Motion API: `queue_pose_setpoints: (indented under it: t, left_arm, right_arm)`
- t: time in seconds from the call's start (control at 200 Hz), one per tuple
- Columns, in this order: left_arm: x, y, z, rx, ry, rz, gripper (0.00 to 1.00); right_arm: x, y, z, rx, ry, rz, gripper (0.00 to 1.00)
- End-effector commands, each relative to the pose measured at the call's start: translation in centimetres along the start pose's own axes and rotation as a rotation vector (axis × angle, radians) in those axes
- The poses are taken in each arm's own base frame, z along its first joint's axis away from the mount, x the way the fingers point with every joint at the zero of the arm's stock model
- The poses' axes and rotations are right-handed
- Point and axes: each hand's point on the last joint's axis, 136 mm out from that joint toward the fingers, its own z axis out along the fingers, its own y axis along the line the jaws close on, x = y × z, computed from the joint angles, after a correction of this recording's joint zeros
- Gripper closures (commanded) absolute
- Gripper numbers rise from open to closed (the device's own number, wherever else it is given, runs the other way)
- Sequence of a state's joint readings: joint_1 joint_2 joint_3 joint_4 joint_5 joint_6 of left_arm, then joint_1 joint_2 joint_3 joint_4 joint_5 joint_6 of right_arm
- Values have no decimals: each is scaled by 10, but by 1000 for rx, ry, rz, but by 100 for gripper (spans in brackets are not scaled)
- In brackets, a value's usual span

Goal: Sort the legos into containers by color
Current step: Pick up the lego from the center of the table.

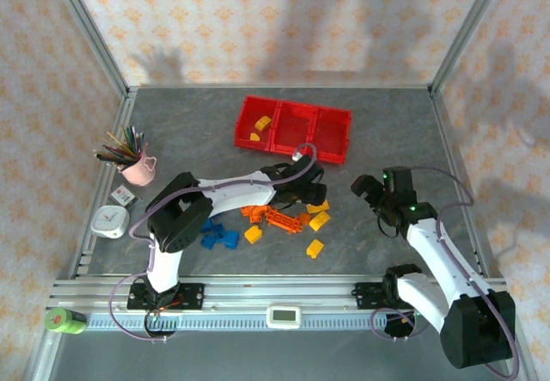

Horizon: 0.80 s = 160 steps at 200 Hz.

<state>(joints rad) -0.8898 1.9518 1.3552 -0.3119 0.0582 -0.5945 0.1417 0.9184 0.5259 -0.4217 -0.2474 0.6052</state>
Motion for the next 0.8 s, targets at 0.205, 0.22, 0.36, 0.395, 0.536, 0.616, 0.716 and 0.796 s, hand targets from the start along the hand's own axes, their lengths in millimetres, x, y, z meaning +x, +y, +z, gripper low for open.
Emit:
queue_pose_setpoints:
  t: [0.205, 0.22, 0.36, 0.395, 0.536, 0.616, 0.716, 0.796]
  left_arm:
    - [17, -10, 10, -96, 33, -82, 21]
    - [19, -11, 11, -98, 35, -81, 21]
    - [23, -18, 18, -122, 37, -78, 20]
    - [25, -17, 20, -140, 38, -78, 20]
    - [28, -15, 27, -181, 41, -82, 19]
    - [27, -16, 29, -190, 31, -84, 19]
    - [28, -23, 33, -187, 31, -76, 19]
    - [28, -23, 36, -221, 28, -67, 18]
  right_arm:
    - [-3, -4, 4, -7, -12, -10, 0]
    - [-3, -4, 4, -8, -13, -10, 0]
    - [-7, -6, 5, -15, -21, -9, 0]
    - [-8, -7, 6, -15, -22, -6, 0]
    - [-12, -13, 6, -23, -23, 8, 0]
    - [-15, -13, 6, -40, -20, 21, 0]
    - [-17, -14, 6, -43, -25, 27, 0]
    - [-18, -14, 6, -48, -26, 29, 0]
